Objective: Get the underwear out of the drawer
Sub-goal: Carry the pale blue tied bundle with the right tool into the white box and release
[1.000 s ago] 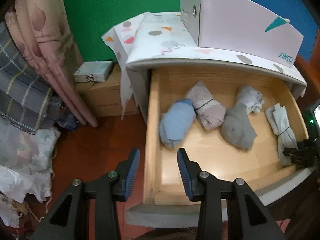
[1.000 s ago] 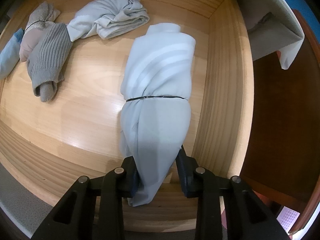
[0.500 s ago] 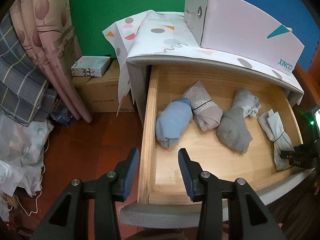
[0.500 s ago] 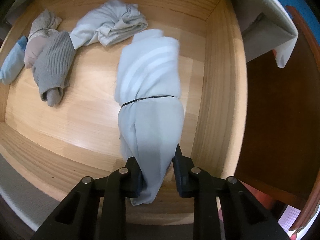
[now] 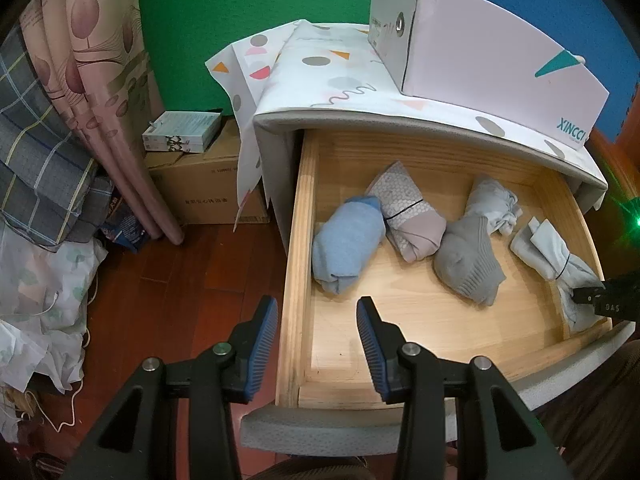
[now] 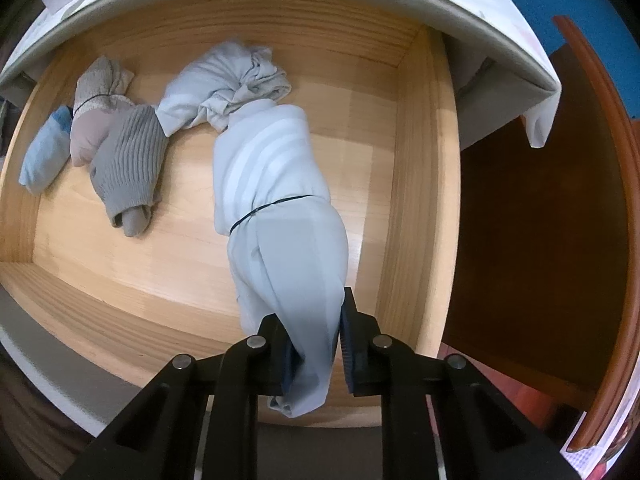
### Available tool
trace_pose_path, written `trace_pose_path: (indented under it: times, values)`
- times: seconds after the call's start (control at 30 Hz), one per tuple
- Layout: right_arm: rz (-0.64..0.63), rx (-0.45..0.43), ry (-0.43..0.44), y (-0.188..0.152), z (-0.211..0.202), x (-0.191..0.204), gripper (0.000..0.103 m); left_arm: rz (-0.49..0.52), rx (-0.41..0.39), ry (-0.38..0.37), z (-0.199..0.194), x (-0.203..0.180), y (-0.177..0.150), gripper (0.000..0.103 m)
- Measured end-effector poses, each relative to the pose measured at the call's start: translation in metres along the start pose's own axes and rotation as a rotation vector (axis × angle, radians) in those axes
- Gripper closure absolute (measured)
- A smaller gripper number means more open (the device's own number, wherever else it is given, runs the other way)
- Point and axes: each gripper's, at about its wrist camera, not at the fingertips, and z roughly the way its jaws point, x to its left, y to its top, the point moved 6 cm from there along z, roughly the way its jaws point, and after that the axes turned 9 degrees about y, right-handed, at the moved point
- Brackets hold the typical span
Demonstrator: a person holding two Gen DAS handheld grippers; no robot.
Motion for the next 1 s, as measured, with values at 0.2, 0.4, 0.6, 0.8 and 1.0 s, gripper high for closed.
trace_pose_path:
  times: [0.2, 0.4, 0.6, 0.8, 1.0]
  values:
    - [0.004, -0.019, 0.006, 0.001, -0.013, -0.016, 0.087, 0.001, 0.005, -0.002, 0.0, 0.001, 0.0, 0.061]
    - [0.003, -0.054, 0.013, 0.0, -0.033, -0.028, 0.087, 0.001, 0.004, -0.001, 0.0, 0.001, 0.0, 0.061]
    - [-0.003, -0.087, 0.026, -0.008, -0.057, -0.024, 0.087, 0.003, 0.007, -0.002, 0.001, -0.001, 0.0, 0.061]
    - [-0.01, -0.146, 0.018, -0.018, -0.098, -0.022, 0.087, 0.003, 0.01, 0.003, 0.002, -0.001, -0.001, 0.061]
    - [-0.01, -0.223, 0.008, -0.012, -0.155, -0.025, 0.087, 0.001, 0.017, 0.0, 0.004, 0.0, -0.001, 0.061]
